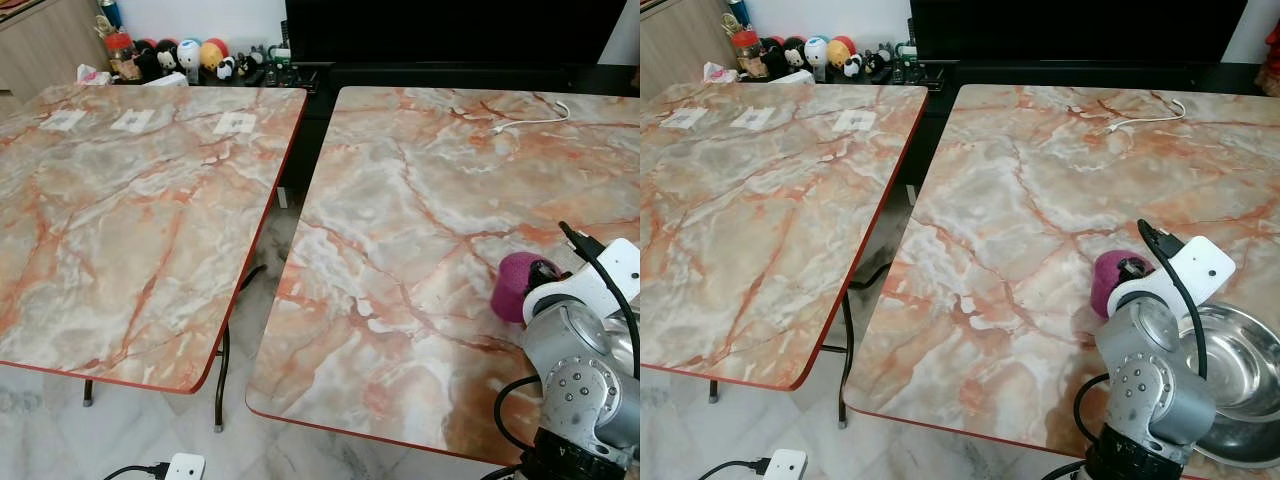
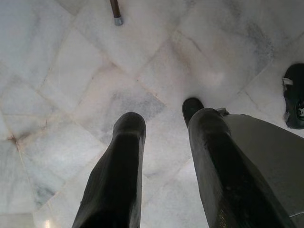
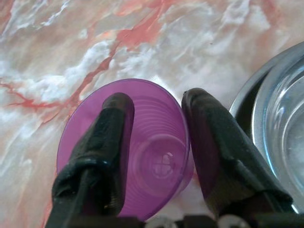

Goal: Setting the table

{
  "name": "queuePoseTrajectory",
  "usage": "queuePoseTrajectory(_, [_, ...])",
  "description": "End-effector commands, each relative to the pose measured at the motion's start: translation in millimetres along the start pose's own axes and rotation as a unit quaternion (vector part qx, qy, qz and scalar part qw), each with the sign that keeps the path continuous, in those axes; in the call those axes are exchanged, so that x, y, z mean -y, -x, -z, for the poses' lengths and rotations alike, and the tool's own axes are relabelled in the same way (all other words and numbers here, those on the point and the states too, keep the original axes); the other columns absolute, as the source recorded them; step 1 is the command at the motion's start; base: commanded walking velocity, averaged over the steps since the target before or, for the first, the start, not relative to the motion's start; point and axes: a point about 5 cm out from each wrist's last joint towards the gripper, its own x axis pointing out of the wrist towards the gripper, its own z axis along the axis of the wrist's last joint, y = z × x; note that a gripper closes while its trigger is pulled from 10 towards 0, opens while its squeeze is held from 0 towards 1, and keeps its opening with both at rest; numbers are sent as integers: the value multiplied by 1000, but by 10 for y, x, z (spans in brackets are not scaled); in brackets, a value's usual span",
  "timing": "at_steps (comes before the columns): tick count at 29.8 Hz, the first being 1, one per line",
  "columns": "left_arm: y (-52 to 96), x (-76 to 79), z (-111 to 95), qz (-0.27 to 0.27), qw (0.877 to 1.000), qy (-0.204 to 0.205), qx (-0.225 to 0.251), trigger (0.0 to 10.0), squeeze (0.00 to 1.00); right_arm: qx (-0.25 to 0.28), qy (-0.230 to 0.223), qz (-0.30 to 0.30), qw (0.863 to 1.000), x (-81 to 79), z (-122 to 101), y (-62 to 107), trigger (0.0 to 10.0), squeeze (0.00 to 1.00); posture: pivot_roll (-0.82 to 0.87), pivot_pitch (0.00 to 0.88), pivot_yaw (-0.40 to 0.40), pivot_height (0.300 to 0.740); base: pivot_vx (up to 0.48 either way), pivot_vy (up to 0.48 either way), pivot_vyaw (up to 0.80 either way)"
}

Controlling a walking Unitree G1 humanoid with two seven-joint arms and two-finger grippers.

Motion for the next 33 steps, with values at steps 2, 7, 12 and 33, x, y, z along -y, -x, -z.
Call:
queuePoseTrajectory(2, [-6, 54, 25, 1, 1000, -3, -11, 10000, 0, -49, -32, -21, 998, -135, 218, 57, 10000, 537, -181, 93, 60, 740, 0, 0, 0])
queuePoseTrajectory(7, [-22, 107, -11, 3, 1000, -4, -9, 10000, 0, -45, -37, -24, 998, -140, 205, 62, 10000, 0, -181, 94, 62, 740, 0, 0, 0])
queuePoseTrajectory(12, [-31, 143, -33, 5, 1000, -5, -8, 10000, 0, -38, -31, -27, 998, -147, 182, 70, 10000, 0, -182, 94, 62, 740, 0, 0, 0])
queuePoseTrajectory(33, [-49, 187, -89, 8, 1000, -3, -7, 10000, 0, -9, 5, -20, 1000, -138, 114, 85, 10000, 0, -181, 95, 63, 740, 0, 0, 0])
